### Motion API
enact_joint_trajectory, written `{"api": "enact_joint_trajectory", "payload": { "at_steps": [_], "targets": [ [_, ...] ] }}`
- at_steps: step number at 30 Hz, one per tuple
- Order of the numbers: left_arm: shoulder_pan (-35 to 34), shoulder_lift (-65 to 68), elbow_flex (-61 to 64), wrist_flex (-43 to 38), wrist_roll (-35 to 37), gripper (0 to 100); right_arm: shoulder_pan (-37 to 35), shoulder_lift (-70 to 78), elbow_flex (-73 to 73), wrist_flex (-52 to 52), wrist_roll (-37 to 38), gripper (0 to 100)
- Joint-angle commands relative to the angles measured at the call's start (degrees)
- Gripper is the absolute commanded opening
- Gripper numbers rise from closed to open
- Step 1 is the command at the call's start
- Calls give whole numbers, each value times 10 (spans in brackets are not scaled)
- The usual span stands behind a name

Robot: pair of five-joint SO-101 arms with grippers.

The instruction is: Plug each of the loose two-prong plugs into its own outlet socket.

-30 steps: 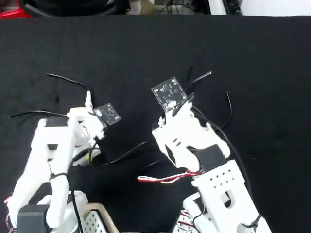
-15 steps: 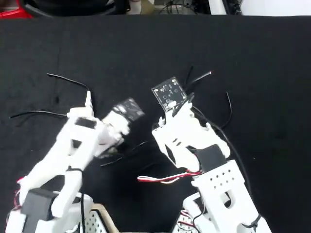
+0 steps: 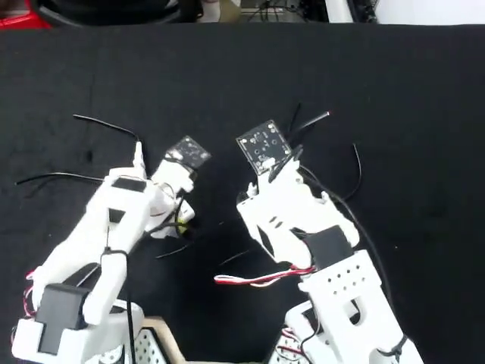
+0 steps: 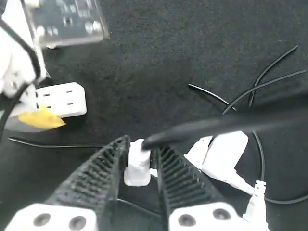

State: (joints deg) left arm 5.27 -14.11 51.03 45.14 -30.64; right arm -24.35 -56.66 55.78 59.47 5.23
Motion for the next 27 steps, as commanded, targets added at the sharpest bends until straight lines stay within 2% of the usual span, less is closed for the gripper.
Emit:
{"api": "enact_joint_trajectory", "payload": {
  "at_steps": [1, 4, 7, 12, 15, 18, 23, 27],
  "targets": [
    [-9, -40, -42, 51, 11, 289, -40, -8, -7, -2, -1, 11],
    [-12, -105, -44, 102, 11, 290, -79, -8, 46, -79, 0, 11],
    [-23, -203, -41, 164, 12, 289, -87, -8, 138, -234, 0, 11],
    [-112, -373, -34, 242, 29, 289, -94, -7, 247, -441, -6, 11],
    [-173, -429, 12, 234, 29, 289, -137, -4, 273, -486, -6, 11],
    [-203, -456, 85, 194, 29, 289, -182, -3, 281, -509, -6, 11],
    [-229, -490, 200, 124, 29, 289, -190, 2, 280, -542, -7, 11],
    [-234, -532, 277, 82, 28, 289, -190, 61, 261, -556, -7, 11]
  ]
}}
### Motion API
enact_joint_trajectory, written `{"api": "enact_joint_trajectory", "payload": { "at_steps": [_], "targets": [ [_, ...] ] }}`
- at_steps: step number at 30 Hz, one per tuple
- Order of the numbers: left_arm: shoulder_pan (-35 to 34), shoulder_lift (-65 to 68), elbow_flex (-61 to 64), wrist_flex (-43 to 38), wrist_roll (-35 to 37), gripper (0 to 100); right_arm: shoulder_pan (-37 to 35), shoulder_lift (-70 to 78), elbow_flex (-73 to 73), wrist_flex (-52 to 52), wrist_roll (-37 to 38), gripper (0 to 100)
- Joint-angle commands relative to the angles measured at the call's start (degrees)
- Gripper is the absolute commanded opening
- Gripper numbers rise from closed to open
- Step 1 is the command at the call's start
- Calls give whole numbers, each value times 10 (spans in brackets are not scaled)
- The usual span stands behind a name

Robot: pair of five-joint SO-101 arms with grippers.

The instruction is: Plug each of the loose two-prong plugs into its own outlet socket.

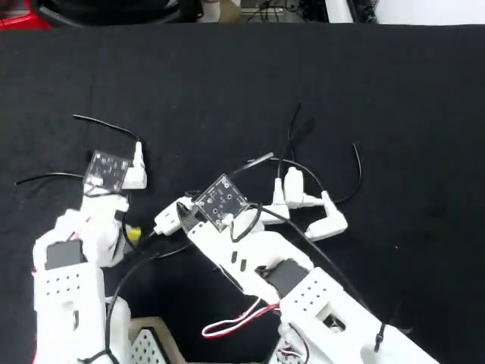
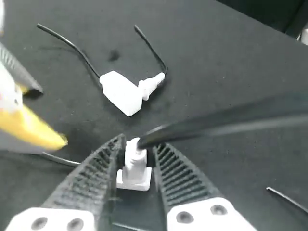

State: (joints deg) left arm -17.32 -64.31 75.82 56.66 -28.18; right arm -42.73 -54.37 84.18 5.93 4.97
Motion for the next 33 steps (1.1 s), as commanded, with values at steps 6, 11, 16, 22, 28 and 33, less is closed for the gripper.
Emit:
{"api": "enact_joint_trajectory", "payload": {
  "at_steps": [6, 11, 16, 22, 28, 33],
  "targets": [
    [-15, -117, 109, -47, 6, 289, -6, 180, -81, -66, -4, 11],
    [-16, -205, 159, -43, 6, 289, -6, 254, -107, -99, -2, 11],
    [-11, -286, 179, 3, 4, 289, -6, 269, -117, -103, -2, 11],
    [-10, -381, 198, 62, 4, 289, -3, 270, -124, -103, -3, 11],
    [-9, -399, 201, 81, 4, 289, -3, 271, -129, -105, -3, 11],
    [17, -398, 201, 84, 4, 289, -3, 295, -136, -134, -3, 11]
  ]
}}
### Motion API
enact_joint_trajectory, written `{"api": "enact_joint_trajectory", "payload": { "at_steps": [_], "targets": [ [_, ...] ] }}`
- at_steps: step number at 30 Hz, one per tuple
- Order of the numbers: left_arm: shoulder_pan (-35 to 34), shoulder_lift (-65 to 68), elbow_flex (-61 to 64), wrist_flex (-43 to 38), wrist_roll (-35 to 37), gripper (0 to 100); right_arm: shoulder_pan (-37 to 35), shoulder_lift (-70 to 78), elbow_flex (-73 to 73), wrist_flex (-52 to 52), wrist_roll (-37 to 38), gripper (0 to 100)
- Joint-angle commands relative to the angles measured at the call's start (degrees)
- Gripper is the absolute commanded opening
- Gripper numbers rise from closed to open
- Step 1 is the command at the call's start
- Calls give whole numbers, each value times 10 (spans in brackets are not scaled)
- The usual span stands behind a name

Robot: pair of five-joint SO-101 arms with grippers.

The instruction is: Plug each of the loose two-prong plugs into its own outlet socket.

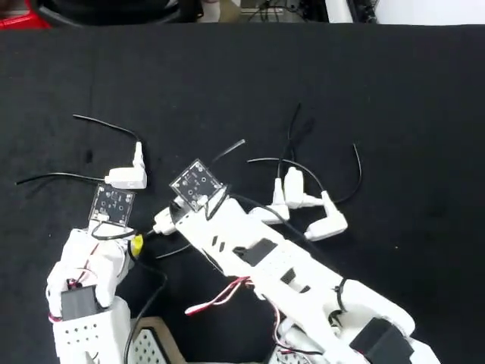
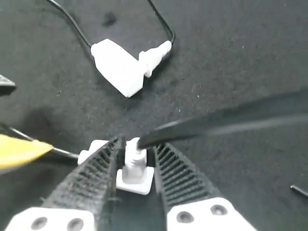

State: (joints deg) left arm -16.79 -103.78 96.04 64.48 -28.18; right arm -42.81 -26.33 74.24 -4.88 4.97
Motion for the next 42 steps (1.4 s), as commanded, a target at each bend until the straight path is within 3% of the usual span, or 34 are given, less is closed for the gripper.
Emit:
{"api": "enact_joint_trajectory", "payload": {
  "at_steps": [1, 11, 16, 25, 33, 42],
  "targets": [
    [12, -4, -1, 5, 4, 289, -2, 29, -36, -37, -3, 11],
    [10, -4, 1, 4, 4, 289, 7, 91, -58, -47, 0, 11],
    [9, -4, 1, 4, 4, 289, 11, 83, -87, 52, -3, 11],
    [9, -4, 1, 4, 3, 289, 40, 71, -120, 151, -75, 11],
    [9, -4, 1, 4, 3, 289, 38, 71, -123, 134, -99, 11],
    [9, -4, 1, 4, 3, 289, 37, 72, -126, 131, -182, 11]
  ]
}}
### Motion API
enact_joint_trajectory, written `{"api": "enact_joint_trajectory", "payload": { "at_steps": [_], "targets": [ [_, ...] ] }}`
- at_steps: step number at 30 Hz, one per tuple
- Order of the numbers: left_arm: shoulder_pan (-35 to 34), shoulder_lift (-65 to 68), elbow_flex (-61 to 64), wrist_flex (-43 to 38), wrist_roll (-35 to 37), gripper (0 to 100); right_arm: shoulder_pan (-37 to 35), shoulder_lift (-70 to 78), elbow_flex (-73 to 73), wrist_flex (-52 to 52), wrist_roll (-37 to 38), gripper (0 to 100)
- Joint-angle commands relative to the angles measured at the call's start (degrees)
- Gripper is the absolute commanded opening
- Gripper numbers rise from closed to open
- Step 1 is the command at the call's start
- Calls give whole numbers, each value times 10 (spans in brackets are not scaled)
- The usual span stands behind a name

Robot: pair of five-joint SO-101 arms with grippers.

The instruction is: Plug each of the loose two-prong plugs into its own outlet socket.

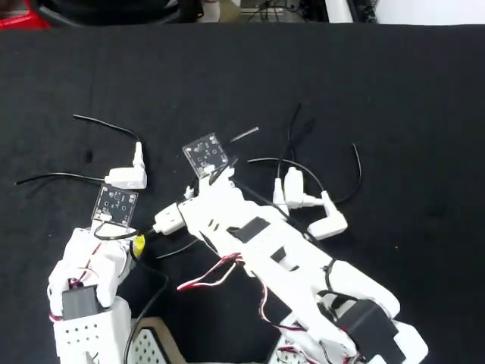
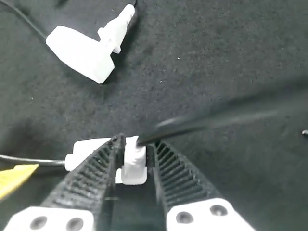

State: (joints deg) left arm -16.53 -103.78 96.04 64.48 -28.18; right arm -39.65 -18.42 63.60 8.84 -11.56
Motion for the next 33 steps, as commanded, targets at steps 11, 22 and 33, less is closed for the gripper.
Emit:
{"api": "enact_joint_trajectory", "payload": {
  "at_steps": [11, 22, 33],
  "targets": [
    [7, -4, 1, 4, 3, 289, 10, 9, -22, -17, -45, 11],
    [7, -4, 1, 4, 2, 289, 9, 90, -59, -26, -50, 11],
    [7, -4, 3, 4, -32, 289, -25, 60, -11, 19, -11, 11]
  ]
}}
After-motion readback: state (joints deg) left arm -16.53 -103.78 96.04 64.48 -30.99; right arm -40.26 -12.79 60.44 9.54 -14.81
